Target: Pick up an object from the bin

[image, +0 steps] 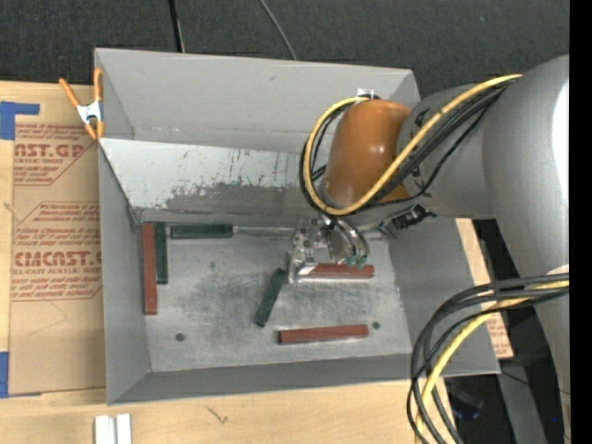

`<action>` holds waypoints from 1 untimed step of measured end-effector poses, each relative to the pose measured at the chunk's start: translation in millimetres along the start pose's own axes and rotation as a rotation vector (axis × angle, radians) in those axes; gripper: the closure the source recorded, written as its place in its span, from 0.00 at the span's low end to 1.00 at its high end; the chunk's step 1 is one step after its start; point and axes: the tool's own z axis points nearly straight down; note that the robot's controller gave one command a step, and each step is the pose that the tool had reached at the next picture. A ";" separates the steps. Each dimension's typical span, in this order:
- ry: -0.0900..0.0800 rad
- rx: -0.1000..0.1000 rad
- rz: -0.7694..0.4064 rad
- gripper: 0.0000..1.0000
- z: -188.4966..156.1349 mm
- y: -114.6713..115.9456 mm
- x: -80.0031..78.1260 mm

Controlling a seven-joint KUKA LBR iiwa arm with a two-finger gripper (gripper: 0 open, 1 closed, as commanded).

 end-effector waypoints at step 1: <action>0.001 0.001 -0.042 1.00 -23.0 13.4 6.3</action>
Offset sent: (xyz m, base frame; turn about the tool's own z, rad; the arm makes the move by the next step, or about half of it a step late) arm -0.0163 0.0048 0.0288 -0.1113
